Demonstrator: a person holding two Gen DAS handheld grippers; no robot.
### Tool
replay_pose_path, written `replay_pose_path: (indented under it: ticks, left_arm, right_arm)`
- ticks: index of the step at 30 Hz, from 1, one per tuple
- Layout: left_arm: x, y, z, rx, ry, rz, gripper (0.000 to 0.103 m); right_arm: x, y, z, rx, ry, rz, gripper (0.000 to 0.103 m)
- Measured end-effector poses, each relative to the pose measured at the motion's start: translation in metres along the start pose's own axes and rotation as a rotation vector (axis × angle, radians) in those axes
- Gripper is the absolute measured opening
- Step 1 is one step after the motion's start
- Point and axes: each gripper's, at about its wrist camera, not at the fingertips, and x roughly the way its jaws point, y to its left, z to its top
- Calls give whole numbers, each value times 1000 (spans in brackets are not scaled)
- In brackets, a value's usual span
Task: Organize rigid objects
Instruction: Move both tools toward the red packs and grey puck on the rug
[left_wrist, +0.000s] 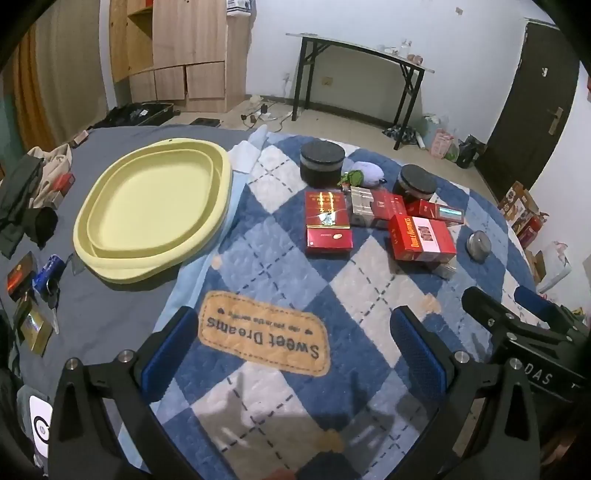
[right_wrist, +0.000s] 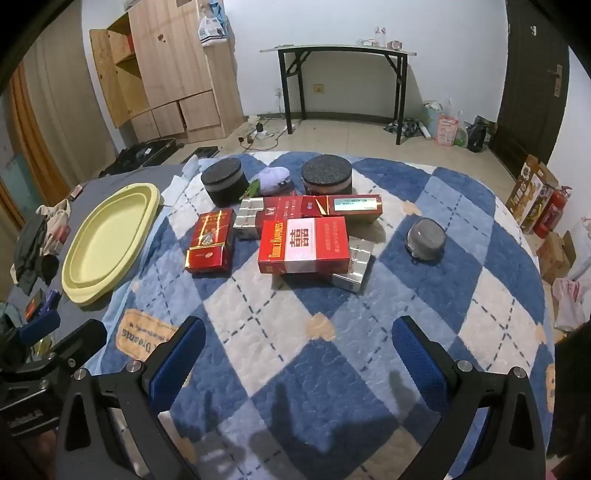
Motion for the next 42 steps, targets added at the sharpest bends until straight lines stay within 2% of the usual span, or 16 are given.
replay_pose_path:
  ticks: [6, 10, 14, 18, 24, 31, 34, 36, 38, 40, 42]
  left_arm:
    - [2, 11, -4, -41, 8, -35, 103]
    - [6, 8, -2, -38, 33, -30, 103]
    - [5, 6, -5, -34, 22, -52, 103]
    - [5, 3, -7, -19, 22, -41, 103]
    - [10, 11, -10, -45, 46, -51, 103]
    - [13, 15, -8, -48, 50, -47, 103]
    - [18, 11, -5, -45, 79, -66, 103]
    - [20, 11, 0, -40, 90, -88, 103]
    - [23, 10, 5, -27, 82, -76, 103]
    - [31, 8, 15, 0, 75, -58, 103]
    - [42, 3, 25, 33, 77, -45, 103]
  right_arm:
    - [0, 0, -1, 3, -8, 8, 103]
    - [-1, 2, 2, 2, -1, 9, 103]
    - [0, 0, 4, 8, 5, 14, 103]
    - [3, -1, 0, 9, 4, 19, 103]
    - [3, -5, 1, 34, 4, 26, 103]
    - [-15, -35, 4, 169, -79, 1, 103]
    - [-15, -43, 6, 185, -59, 7, 103]
    - [-19, -54, 13, 171, -55, -22, 103]
    - [-24, -73, 23, 153, -61, -70, 103]
    - [-17, -96, 30, 146, -10, -109, 103]
    - [-6, -109, 33, 175, 28, -88, 103]
